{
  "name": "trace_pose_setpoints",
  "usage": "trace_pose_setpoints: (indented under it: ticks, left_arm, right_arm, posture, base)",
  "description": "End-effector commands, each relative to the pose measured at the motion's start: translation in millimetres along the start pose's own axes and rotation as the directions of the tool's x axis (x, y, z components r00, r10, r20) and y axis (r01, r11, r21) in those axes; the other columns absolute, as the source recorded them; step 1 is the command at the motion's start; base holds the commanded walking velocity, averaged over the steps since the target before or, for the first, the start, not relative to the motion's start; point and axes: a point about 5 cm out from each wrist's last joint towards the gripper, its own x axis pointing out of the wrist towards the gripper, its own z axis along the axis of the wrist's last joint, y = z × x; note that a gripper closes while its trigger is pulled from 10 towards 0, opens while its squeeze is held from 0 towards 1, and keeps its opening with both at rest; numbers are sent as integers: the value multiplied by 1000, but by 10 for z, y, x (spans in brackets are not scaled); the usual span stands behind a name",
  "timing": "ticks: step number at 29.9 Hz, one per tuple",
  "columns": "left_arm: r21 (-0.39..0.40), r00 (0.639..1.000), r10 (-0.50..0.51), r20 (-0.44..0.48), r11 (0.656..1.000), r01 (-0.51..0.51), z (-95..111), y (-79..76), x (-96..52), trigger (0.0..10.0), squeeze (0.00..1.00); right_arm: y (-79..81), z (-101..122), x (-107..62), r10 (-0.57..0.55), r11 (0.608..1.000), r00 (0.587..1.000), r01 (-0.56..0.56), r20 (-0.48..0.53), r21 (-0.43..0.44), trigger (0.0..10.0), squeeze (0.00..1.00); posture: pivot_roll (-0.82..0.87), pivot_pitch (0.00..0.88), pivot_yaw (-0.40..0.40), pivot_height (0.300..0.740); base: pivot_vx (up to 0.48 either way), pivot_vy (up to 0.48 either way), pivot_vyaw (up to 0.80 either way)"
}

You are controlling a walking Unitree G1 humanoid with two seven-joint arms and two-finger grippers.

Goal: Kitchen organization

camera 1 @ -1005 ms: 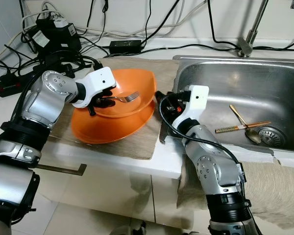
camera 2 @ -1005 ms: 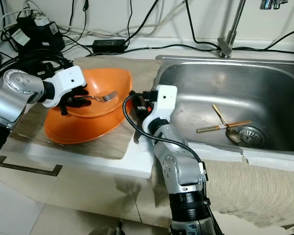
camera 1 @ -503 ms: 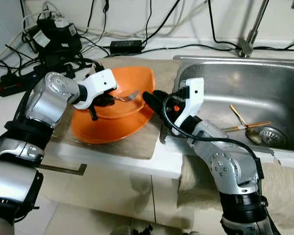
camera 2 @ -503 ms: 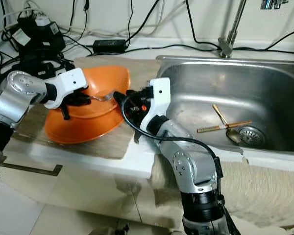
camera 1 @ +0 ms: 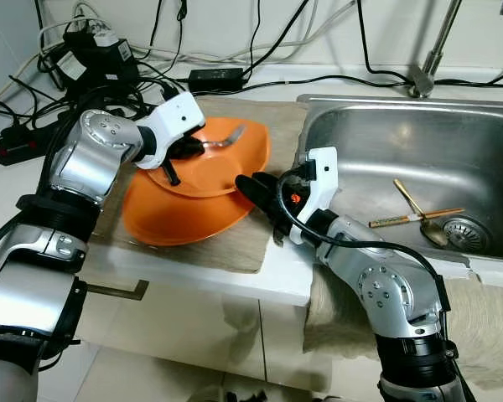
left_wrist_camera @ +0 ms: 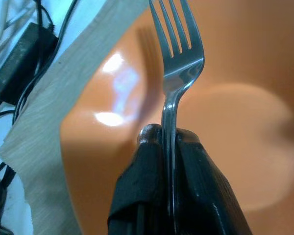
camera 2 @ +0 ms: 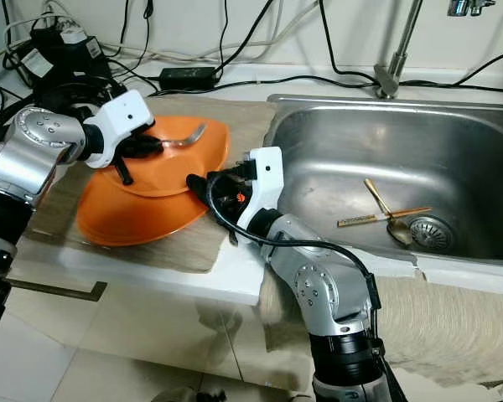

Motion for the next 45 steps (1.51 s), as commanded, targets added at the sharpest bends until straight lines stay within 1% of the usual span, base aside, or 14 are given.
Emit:
trace_pose_setpoints:
  ticks: [1,2,4,5,7,9,10,12,19,20,24,31,39,45]
  left_arm:
    - [-44,998,48,36,998,-46,45,79,-47,0,0]
    - [-67,995,74,70,995,-70,64,78,-51,0,0]
    - [-73,994,79,78,995,-73,67,73,-53,0,0]
    - [-99,990,95,103,991,-85,75,51,-65,0,0]
    - [-128,985,118,130,987,-101,80,33,-80,0,0]
    - [-142,982,129,140,984,-109,82,29,-87,0,0]
    - [-192,972,157,177,974,-122,93,22,-110,0,0]
    - [-226,962,189,196,963,-144,93,18,-131,0,0]
    - [-389,908,316,275,900,-196,122,-86,-172,0,0]
    - [-433,892,348,289,878,-202,135,-126,-164,0,0]
    - [-483,878,379,292,851,-206,143,-207,-144,0,0]
    - [-563,860,415,296,803,-194,208,-351,-86,0,0]
    - [-601,846,432,314,779,-175,314,-400,-68,0,0]
    - [-658,825,447,346,742,-127,426,-416,-67,0,0]
  right_arm:
    - [7,-19,-3,1,1000,1000,-1,5,7,10000,0]
    - [-37,-16,3,-47,999,999,48,24,-21,10000,0]
    - [-55,-13,4,-68,997,997,69,34,-35,10000,0]
    - [-131,-8,11,-147,986,987,151,59,-72,10000,0]
    - [-157,-10,13,-174,980,982,179,69,-85,10000,0]
    - [-156,-12,13,-173,980,982,179,70,-83,10000,0]
    - [-143,-5,14,-165,982,983,171,78,-80,10000,0]
    - [-125,-4,14,-152,985,985,158,77,-76,10000,0]
    - [-49,60,13,-101,992,990,108,99,-65,10000,0]
    - [-41,120,3,-91,993,989,98,116,-60,10000,0]
    - [-48,207,-15,-83,995,987,91,141,-50,10000,0]
    - [-41,224,-18,-73,997,986,77,152,-20,10000,0]
    - [-48,193,-16,-74,997,987,75,142,3,10000,0]
    - [-65,151,-2,-76,997,988,72,132,34,10000,0]
  posture:
    - [43,13,109,740]
    - [41,11,106,740]
    - [41,10,106,740]
    - [44,9,102,740]
    - [44,8,101,740]
    - [44,8,101,740]
    - [45,7,100,740]
    - [47,6,99,740]
    - [52,0,92,740]
    - [49,0,90,740]
    - [46,0,88,740]
    - [44,1,93,740]
    - [46,5,98,740]
    - [45,8,98,740]
  base:
    - [0,0,0]
    - [0,0,0]
    - [0,0,0]
    - [0,0,0]
    - [0,0,0]
    - [0,0,0]
    - [0,0,0]
    - [0,0,0]
    - [0,0,0]
    - [0,0,0]
    - [0,0,0]
    - [0,0,0]
    - [0,0,0]
    - [0,0,0]
